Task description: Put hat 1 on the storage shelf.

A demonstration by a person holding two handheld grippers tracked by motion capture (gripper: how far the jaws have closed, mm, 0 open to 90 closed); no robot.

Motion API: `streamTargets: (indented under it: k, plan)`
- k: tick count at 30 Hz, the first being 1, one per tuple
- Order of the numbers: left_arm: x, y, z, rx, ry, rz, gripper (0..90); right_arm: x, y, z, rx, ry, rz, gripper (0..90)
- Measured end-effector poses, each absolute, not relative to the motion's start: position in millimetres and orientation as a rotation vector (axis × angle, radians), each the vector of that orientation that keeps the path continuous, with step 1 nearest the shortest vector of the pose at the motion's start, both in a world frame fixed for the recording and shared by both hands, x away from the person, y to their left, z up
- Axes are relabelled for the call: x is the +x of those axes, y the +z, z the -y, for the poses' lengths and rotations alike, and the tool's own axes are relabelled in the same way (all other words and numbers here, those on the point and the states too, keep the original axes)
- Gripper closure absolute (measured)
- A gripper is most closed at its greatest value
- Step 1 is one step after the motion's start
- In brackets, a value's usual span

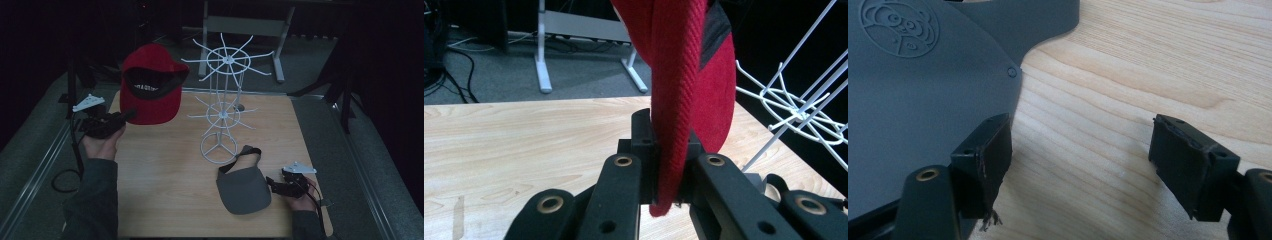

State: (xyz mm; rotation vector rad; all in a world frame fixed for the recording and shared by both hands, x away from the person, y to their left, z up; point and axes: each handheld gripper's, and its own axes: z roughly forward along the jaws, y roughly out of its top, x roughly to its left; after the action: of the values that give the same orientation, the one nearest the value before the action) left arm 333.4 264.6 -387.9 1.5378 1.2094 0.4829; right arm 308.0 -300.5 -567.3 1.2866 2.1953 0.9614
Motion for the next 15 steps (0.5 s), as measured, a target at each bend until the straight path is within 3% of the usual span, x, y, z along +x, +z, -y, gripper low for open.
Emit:
streamTargets:
  k: [15]
  plan:
    - [337.6, -380.0, -262.6, 1.51, 0.49, -1.201, 85.8, 308.0, -567.2, 300.4, 1.287, 0.961, -2.195, 25.0]
